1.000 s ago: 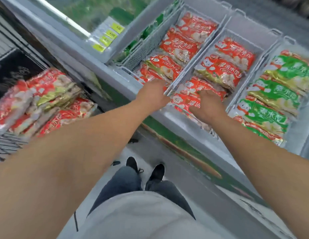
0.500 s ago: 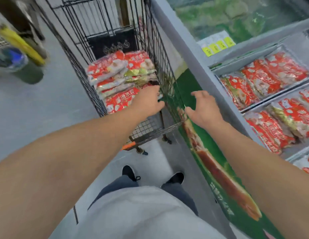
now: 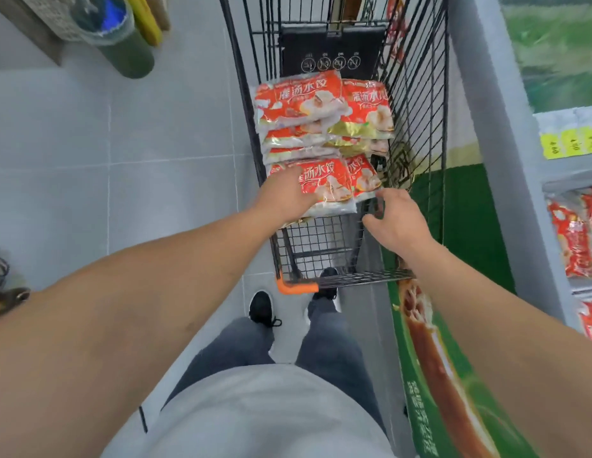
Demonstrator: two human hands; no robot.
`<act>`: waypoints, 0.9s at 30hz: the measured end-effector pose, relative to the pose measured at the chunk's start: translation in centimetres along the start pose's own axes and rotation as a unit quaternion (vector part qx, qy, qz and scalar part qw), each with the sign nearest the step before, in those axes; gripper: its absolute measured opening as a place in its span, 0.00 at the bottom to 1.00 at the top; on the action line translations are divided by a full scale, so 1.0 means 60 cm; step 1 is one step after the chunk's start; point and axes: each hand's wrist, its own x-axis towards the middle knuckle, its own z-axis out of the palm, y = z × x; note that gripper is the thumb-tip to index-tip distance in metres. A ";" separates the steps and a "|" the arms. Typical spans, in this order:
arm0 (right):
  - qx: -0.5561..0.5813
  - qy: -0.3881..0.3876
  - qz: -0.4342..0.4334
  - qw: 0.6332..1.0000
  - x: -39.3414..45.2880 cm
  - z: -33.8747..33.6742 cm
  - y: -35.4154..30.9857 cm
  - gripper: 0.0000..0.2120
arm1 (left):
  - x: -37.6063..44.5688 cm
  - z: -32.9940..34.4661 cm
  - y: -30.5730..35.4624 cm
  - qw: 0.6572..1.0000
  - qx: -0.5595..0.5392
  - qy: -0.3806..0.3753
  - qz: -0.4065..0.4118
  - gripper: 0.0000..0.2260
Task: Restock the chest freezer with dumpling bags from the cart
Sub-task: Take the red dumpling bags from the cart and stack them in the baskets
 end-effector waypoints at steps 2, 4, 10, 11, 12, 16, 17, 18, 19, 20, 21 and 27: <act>-0.008 -0.030 -0.007 0.999 0.042 0.008 0.007 0.29 | 0.024 0.014 -0.016 0.998 -0.033 0.002 -0.052 0.23; -0.020 -0.059 -0.013 0.998 0.074 0.015 0.017 0.28 | 0.042 0.031 -0.023 0.994 -0.062 0.015 -0.093 0.23; -0.043 -0.149 -0.042 0.987 0.190 0.059 0.050 0.26 | 0.113 0.106 -0.032 0.972 -0.116 0.017 -0.205 0.21; -0.041 -0.163 -0.041 0.985 0.216 0.073 0.059 0.27 | 0.132 0.121 -0.036 0.968 -0.121 0.020 -0.221 0.21; -0.035 -0.170 -0.037 0.984 0.229 0.080 0.064 0.28 | 0.141 0.129 -0.036 0.965 -0.123 0.023 -0.229 0.22; 0.009 -0.190 -0.004 0.982 0.306 0.133 0.080 0.28 | 0.189 0.169 -0.053 0.949 -0.156 0.050 -0.269 0.19; 0.026 -0.185 0.011 0.982 0.322 0.146 0.082 0.27 | 0.196 0.180 -0.060 0.944 -0.161 0.056 -0.281 0.19; 0.040 -0.179 0.029 0.983 0.342 0.160 0.082 0.25 | 0.208 0.190 -0.069 0.939 -0.167 0.073 -0.293 0.20; 0.061 -0.170 0.048 0.982 0.358 0.170 0.082 0.23 | 0.218 0.201 -0.079 0.932 -0.172 0.088 -0.306 0.21; 0.088 -0.164 0.071 0.980 0.367 0.176 0.080 0.22 | 0.219 0.206 -0.084 0.926 -0.177 0.104 -0.317 0.22; 0.118 -0.160 0.095 0.975 0.381 0.188 0.082 0.20 | 0.224 0.215 -0.093 0.919 -0.180 0.115 -0.331 0.23; 0.292 -0.128 0.234 0.919 0.432 0.238 0.102 0.21 | 0.238 0.259 -0.122 0.903 -0.197 0.143 -0.355 0.24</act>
